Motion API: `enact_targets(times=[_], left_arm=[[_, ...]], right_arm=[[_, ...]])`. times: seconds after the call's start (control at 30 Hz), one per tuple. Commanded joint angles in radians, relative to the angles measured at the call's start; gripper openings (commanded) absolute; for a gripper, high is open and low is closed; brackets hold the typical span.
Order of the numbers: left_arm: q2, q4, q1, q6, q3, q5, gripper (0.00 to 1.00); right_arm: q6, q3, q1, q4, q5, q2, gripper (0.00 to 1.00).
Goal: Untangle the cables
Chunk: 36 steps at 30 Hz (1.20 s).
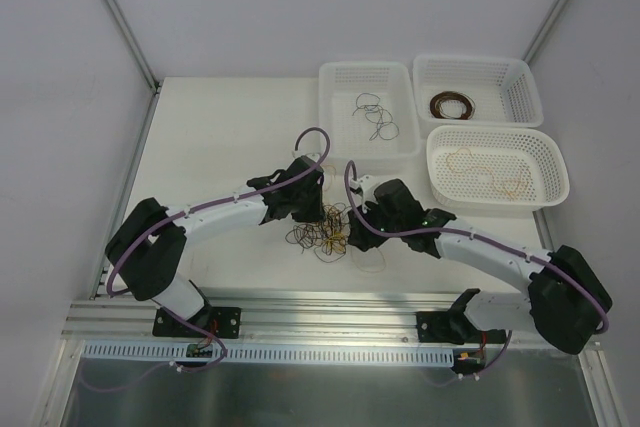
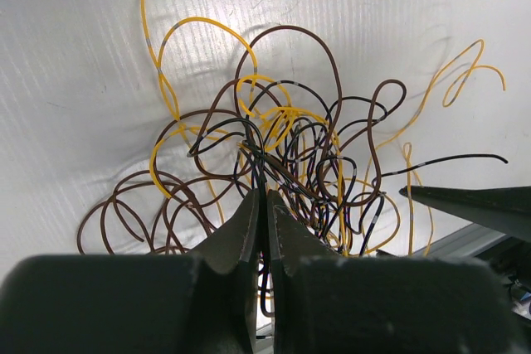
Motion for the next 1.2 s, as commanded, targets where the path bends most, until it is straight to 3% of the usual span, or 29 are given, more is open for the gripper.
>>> enact_targets(times=[0.0,0.3,0.43,0.83,1.17], left_arm=[[-0.046,-0.007,-0.008,0.026,0.011,0.006,0.0],[-0.06,-0.013,-0.008,0.032,0.007,0.029,0.0],[-0.072,-0.019,0.007,0.036,-0.01,0.013,0.0],[-0.177,-0.096,0.189,0.072,-0.128,-0.073,0.0],[-0.27,-0.298,0.352,0.118,-0.11,-0.244,0.0]], right_arm=[[-0.052,0.063,0.022,0.056,-0.031,0.032,0.45],[-0.05,0.061,0.042,0.133,-0.024,0.078,0.29],[-0.05,0.055,0.042,0.128,-0.019,0.063,0.01],[-0.131,0.178,0.041,-0.189,0.163,-0.343,0.01],[-0.153,0.385,0.038,-0.399,0.406,-0.589,0.01]])
